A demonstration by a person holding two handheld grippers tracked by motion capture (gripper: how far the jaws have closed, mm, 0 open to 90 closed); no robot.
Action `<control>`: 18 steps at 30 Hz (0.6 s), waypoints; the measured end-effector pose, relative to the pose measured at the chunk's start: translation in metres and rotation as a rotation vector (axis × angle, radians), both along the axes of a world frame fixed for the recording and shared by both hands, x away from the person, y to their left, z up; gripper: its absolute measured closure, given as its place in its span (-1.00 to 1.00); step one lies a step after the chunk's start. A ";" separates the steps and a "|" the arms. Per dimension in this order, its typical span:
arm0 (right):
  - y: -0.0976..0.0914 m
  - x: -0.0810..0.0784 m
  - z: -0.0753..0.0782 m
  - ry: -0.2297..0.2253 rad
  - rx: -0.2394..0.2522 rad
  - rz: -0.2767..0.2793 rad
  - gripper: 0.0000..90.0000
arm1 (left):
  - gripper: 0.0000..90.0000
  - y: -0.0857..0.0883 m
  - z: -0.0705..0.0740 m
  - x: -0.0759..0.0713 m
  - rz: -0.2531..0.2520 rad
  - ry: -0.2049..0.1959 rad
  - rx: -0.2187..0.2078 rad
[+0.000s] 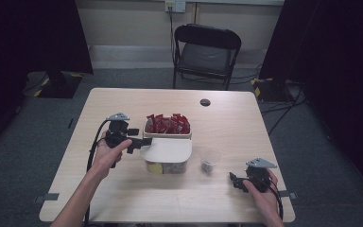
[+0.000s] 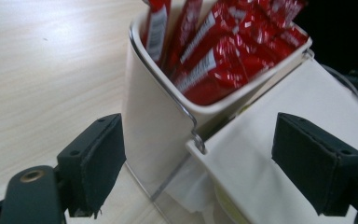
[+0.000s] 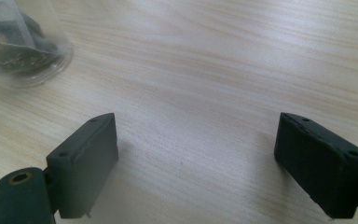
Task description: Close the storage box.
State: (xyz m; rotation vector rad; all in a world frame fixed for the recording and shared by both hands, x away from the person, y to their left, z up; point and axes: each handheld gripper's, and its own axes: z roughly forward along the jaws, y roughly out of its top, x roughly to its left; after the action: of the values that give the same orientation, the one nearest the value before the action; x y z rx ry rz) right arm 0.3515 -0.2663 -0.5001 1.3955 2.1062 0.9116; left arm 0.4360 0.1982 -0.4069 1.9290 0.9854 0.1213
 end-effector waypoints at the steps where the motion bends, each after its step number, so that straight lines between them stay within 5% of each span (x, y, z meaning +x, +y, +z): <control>1: 0.000 0.000 0.000 0.000 0.000 0.000 -0.72 | -0.63 -0.001 -0.002 0.000 -0.006 0.001 0.013; 18: 0.000 0.000 0.000 -0.001 0.001 0.003 -0.72 | -0.65 0.002 -0.001 -0.013 -0.016 -0.025 0.043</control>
State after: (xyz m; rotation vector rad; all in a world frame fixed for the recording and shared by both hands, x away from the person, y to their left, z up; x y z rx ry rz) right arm 0.3517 -0.2664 -0.5002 1.3924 2.1081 0.9139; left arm 0.4233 0.2005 -0.4084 1.9697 0.9583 0.1583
